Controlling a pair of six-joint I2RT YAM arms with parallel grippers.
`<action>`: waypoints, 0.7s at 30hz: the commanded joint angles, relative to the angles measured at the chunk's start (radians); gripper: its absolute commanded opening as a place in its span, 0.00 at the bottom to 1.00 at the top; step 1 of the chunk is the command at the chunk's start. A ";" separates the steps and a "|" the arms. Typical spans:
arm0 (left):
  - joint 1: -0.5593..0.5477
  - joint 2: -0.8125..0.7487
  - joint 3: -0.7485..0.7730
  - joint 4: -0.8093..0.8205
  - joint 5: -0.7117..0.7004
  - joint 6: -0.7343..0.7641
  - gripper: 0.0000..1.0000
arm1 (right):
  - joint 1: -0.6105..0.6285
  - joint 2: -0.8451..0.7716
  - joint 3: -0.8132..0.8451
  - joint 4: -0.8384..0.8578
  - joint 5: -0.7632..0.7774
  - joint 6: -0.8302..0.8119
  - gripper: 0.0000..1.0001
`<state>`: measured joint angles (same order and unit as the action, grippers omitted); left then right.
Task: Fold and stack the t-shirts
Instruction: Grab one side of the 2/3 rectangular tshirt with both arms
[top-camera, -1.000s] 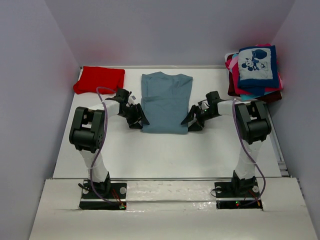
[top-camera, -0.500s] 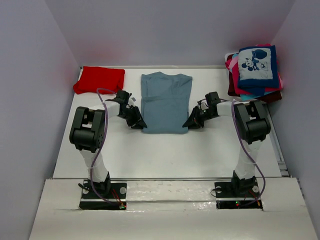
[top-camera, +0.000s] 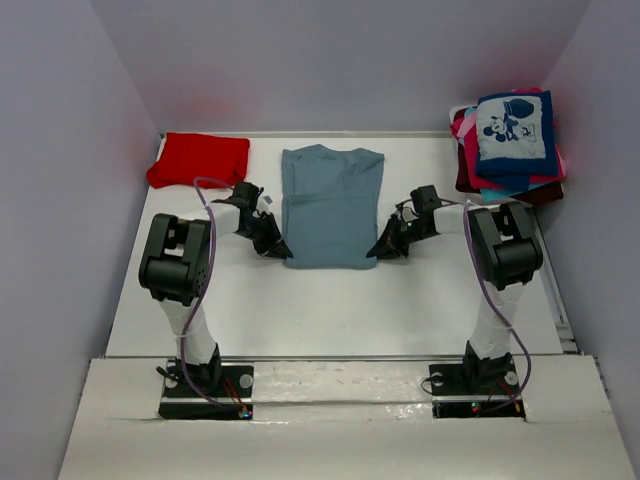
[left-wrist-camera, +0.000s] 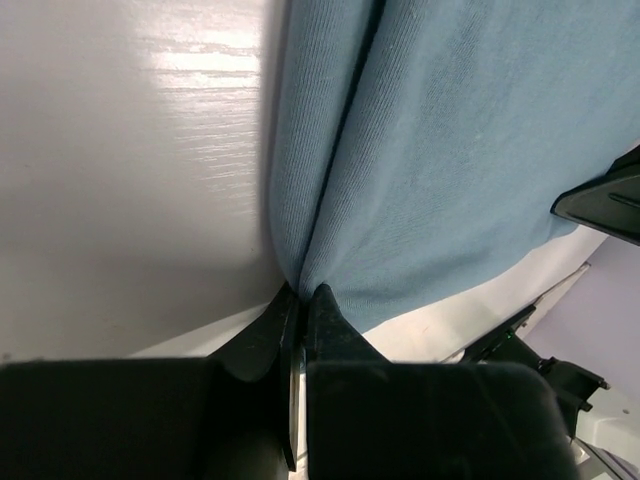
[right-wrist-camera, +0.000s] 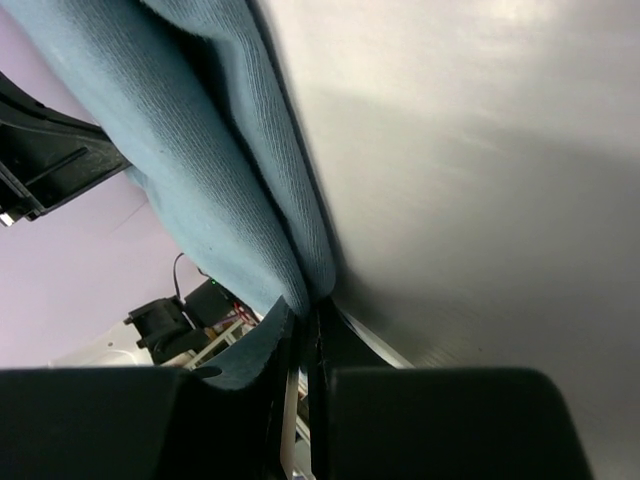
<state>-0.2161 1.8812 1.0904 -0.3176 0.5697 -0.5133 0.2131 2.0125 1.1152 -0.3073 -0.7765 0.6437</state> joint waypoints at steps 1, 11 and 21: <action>-0.011 -0.034 -0.064 -0.058 -0.087 0.044 0.06 | 0.011 -0.052 -0.052 -0.079 0.094 -0.033 0.07; -0.100 -0.154 -0.161 -0.067 -0.097 0.032 0.06 | 0.020 -0.204 -0.107 -0.156 0.098 -0.068 0.07; -0.201 -0.359 -0.285 -0.084 -0.108 -0.031 0.06 | 0.052 -0.350 -0.224 -0.207 0.102 -0.095 0.07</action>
<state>-0.3782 1.6329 0.8494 -0.3420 0.4934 -0.5259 0.2447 1.7393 0.9321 -0.4675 -0.6983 0.5819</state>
